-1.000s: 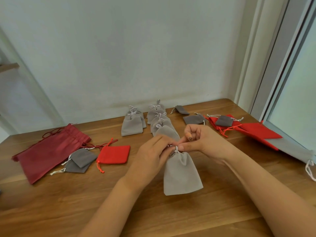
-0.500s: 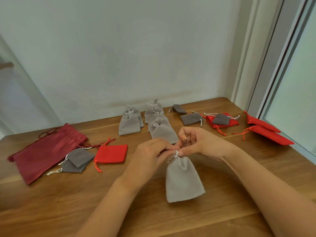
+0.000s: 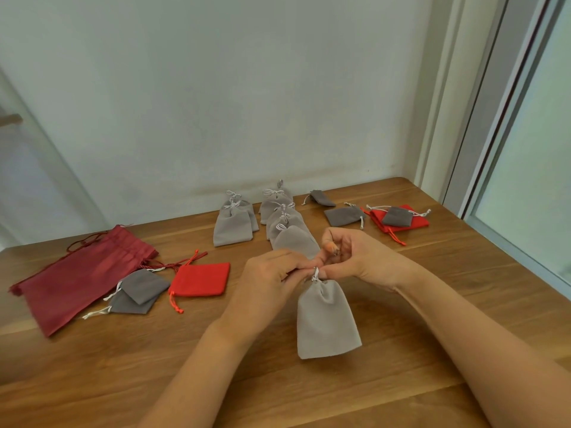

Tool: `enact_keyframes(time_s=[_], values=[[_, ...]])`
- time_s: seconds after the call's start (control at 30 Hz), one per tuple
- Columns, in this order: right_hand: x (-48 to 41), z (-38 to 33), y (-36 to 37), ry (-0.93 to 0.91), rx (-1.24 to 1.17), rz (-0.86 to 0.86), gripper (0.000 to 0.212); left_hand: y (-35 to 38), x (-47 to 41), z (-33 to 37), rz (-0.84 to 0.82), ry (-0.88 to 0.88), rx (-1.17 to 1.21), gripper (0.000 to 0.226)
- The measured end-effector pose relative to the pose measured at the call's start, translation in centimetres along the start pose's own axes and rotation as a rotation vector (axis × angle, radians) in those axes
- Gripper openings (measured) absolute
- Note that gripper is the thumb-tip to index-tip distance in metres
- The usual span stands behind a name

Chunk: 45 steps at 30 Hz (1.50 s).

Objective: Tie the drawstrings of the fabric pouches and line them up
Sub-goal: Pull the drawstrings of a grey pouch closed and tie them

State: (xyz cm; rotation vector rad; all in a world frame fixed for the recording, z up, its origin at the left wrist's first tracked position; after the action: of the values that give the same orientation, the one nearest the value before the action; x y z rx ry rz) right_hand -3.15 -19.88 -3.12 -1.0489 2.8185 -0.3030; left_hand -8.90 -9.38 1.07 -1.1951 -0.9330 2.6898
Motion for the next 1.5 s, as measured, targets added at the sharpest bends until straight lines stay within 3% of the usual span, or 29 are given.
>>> enact_keyframes(time_s=[0.13,0.37,0.6,0.8,0.93,1.2,1.5], values=[[-0.2,0.1,0.0,0.001,0.064,0.047,0.039,0.2,0.1,-0.3,0.016,-0.044,-0.035,0.013],[-0.5,0.5,-0.1,0.016,0.224,0.156,0.036,0.7,0.1,-2.3,0.003,-0.350,-0.116,0.008],[0.2,-0.4,-2.1,-0.017,0.295,0.252,0.036,0.6,0.1,-1.9,-0.024,-0.340,-0.099,0.008],[0.7,-1.8,-1.8,-0.110,0.522,0.332,0.036,1.3,0.4,-1.6,-0.068,-0.397,0.054,0.005],[0.9,-3.0,-1.0,-0.219,0.636,0.392,0.030,0.9,0.9,-2.7,-0.002,-0.486,0.259,0.007],[0.7,-2.0,-1.3,-0.219,0.142,0.365,0.033,0.4,1.1,-3.4,0.117,-0.553,0.342,0.007],[0.6,-2.3,-1.4,-0.267,0.021,0.412,0.036,0.7,0.9,-3.2,0.096,-0.510,0.384,0.009]])
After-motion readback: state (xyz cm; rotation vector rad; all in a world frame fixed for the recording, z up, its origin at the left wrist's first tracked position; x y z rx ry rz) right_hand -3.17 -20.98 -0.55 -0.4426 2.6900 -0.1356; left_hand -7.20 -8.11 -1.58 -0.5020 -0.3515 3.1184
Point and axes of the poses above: each hand's wrist, its own x-axis away from the middle knuckle, its own y-axis out of the palm, z = x × y, the point moved 9 cm from there along -x, towards the middle knuckle, and after that the axes turned 9 degrees about x, right-handed, at the moved point
